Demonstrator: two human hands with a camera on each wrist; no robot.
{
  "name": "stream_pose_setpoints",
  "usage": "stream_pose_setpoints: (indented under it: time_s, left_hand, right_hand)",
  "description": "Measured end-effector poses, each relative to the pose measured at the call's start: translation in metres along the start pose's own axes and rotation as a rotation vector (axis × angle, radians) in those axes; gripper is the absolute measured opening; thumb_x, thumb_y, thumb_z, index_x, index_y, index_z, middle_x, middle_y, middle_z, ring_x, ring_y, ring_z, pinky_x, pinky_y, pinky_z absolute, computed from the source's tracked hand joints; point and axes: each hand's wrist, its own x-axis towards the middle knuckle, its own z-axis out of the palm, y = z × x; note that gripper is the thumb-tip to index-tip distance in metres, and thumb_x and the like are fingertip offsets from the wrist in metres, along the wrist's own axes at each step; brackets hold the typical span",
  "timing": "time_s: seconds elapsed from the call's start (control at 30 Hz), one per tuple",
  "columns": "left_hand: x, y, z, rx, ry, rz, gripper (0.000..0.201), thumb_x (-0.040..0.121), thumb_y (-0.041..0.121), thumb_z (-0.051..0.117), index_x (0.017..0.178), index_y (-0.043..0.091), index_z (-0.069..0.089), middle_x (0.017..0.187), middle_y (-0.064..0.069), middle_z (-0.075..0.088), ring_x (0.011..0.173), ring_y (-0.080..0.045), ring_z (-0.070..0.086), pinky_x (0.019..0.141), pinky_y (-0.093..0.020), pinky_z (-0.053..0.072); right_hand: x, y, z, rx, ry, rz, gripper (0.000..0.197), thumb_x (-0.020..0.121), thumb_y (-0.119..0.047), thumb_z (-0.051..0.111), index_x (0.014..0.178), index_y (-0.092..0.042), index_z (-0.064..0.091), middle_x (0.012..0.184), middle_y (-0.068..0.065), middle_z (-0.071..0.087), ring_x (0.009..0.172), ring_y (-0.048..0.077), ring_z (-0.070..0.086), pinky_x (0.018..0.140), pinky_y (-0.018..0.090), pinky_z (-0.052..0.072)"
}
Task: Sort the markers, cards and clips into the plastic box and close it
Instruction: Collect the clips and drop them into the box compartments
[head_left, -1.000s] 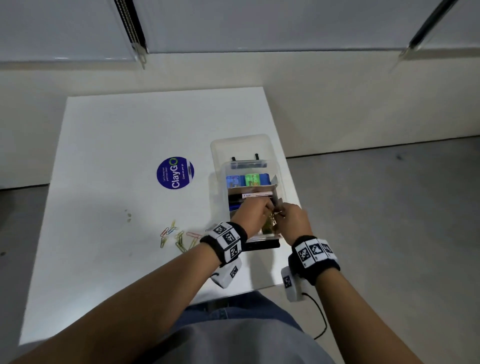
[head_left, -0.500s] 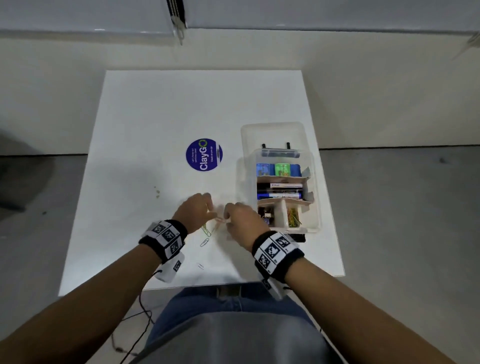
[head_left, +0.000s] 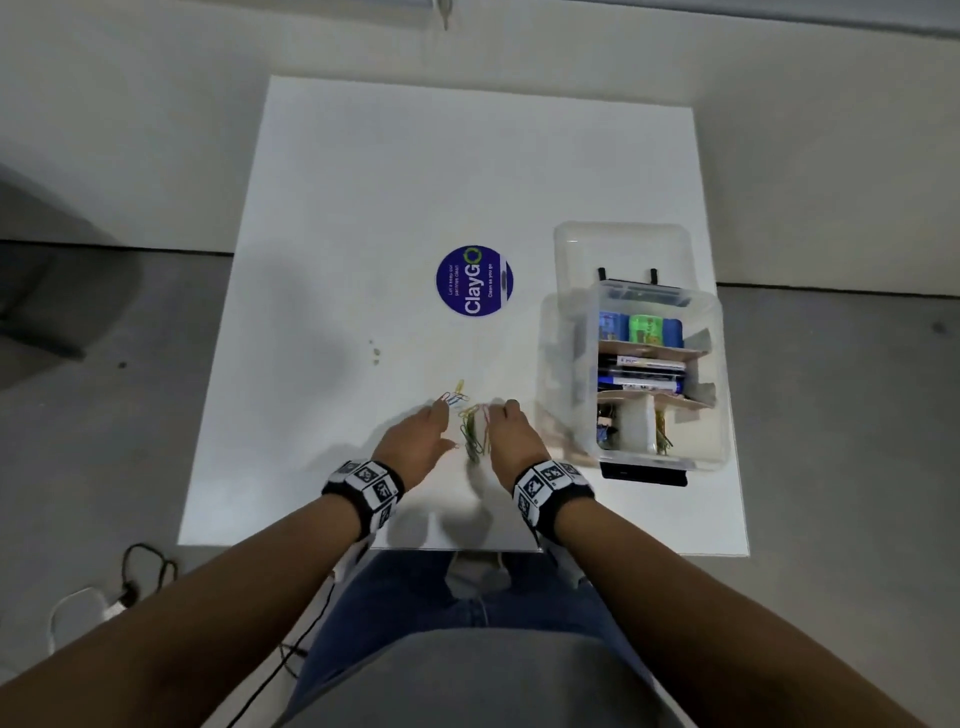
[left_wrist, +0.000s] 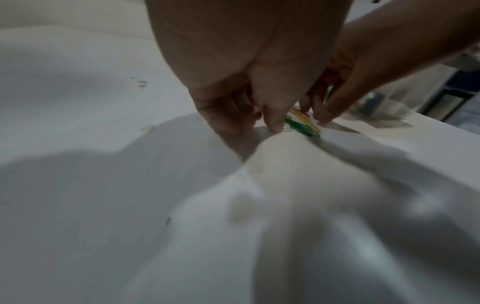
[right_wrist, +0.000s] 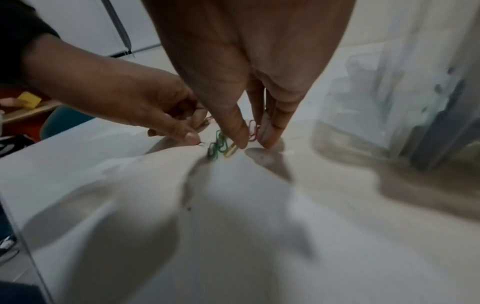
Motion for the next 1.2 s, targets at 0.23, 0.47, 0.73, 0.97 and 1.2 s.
stream_pose_setpoints:
  time_s: [0.23, 0.47, 0.73, 0.97, 1.2]
  left_hand:
    - [0.032, -0.021, -0.022, 0.009, 0.001, 0.014, 0.079, 0.077, 0.023, 0.078, 0.141, 0.013, 0.034, 0.130, -0.013, 0.041, 0.117, -0.030, 0.044, 0.097, -0.042, 0.047]
    - [0.050, -0.020, -0.021, -0.004, -0.016, 0.179, 0.034, 0.085, 0.011, 0.067, 0.116, 0.014, 0.054, 0.111, -0.008, 0.049, 0.100, -0.027, 0.052, 0.080, -0.046, 0.051]
    - [0.059, -0.007, -0.020, 0.093, -0.039, 0.110, 0.012, 0.090, 0.006, 0.054, 0.102, 0.004, 0.055, 0.105, -0.015, 0.055, 0.096, -0.034, 0.055, 0.078, -0.047, 0.048]
    - [0.055, -0.010, -0.029, 0.099, -0.034, 0.039, 0.017, 0.089, 0.006, 0.050, 0.103, 0.000, 0.058, 0.103, -0.018, 0.059, 0.094, -0.036, 0.057, 0.079, -0.042, 0.044]
    - [0.042, 0.012, -0.055, -0.119, 0.127, 0.044, 0.011, 0.091, 0.018, 0.059, 0.095, 0.008, 0.064, 0.089, -0.009, 0.064, 0.082, -0.026, 0.060, 0.071, -0.033, 0.045]
  right_hand:
    - [0.006, -0.004, 0.013, 0.001, 0.090, 0.017, 0.091, 0.070, -0.041, 0.079, 0.137, -0.003, 0.031, 0.131, 0.016, 0.035, 0.118, 0.031, 0.039, 0.097, 0.040, 0.046]
    - [0.021, -0.024, 0.014, 0.080, 0.146, 0.001, 0.035, 0.089, -0.004, 0.050, 0.123, 0.000, 0.046, 0.123, 0.018, 0.046, 0.110, 0.034, 0.048, 0.080, 0.041, 0.046]
    - [0.035, -0.023, -0.002, 0.132, 0.133, 0.098, 0.028, 0.093, -0.016, 0.049, 0.117, -0.001, 0.049, 0.117, 0.016, 0.053, 0.106, 0.034, 0.054, 0.083, 0.038, 0.045]
    - [0.030, -0.017, -0.025, 0.239, 0.151, 0.150, 0.022, 0.089, -0.007, 0.046, 0.108, -0.002, 0.055, 0.108, 0.014, 0.059, 0.100, 0.031, 0.056, 0.079, 0.034, 0.043]
    - [-0.004, -0.004, -0.058, 0.486, 0.400, 0.044, 0.013, 0.085, -0.003, 0.056, 0.096, -0.007, 0.061, 0.094, 0.009, 0.067, 0.083, 0.023, 0.062, 0.071, 0.029, 0.049]
